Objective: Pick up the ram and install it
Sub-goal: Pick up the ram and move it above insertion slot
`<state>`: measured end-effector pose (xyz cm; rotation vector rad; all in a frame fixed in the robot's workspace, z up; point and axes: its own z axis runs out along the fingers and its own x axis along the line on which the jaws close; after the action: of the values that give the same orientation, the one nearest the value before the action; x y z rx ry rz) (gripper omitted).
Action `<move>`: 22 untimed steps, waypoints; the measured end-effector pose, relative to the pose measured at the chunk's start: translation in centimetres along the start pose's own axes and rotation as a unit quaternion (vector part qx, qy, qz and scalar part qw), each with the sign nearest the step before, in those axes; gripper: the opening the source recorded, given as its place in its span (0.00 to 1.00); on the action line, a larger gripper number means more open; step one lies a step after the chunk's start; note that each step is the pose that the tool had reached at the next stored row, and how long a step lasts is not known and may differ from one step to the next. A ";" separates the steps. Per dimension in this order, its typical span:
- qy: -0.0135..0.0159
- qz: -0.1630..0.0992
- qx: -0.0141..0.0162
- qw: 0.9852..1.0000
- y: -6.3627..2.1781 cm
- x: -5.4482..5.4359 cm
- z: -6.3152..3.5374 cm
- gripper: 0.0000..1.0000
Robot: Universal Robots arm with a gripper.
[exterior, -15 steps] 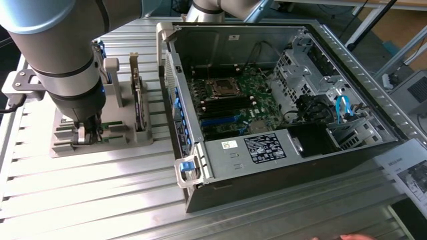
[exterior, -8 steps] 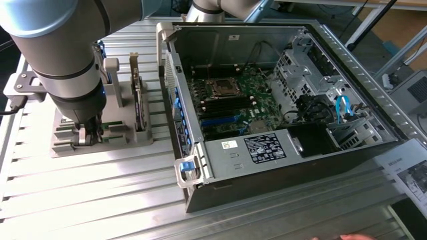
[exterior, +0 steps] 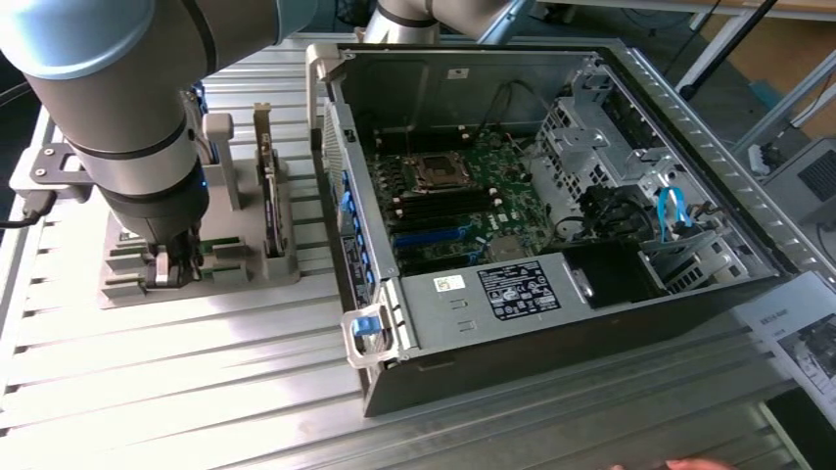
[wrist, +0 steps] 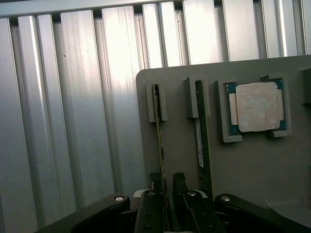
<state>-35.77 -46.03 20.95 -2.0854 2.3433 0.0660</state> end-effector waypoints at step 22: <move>0.001 -0.021 -0.001 1.000 0.00 0.0 0.07 0.24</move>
<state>-35.77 -46.03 20.88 -2.1337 2.3004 0.0661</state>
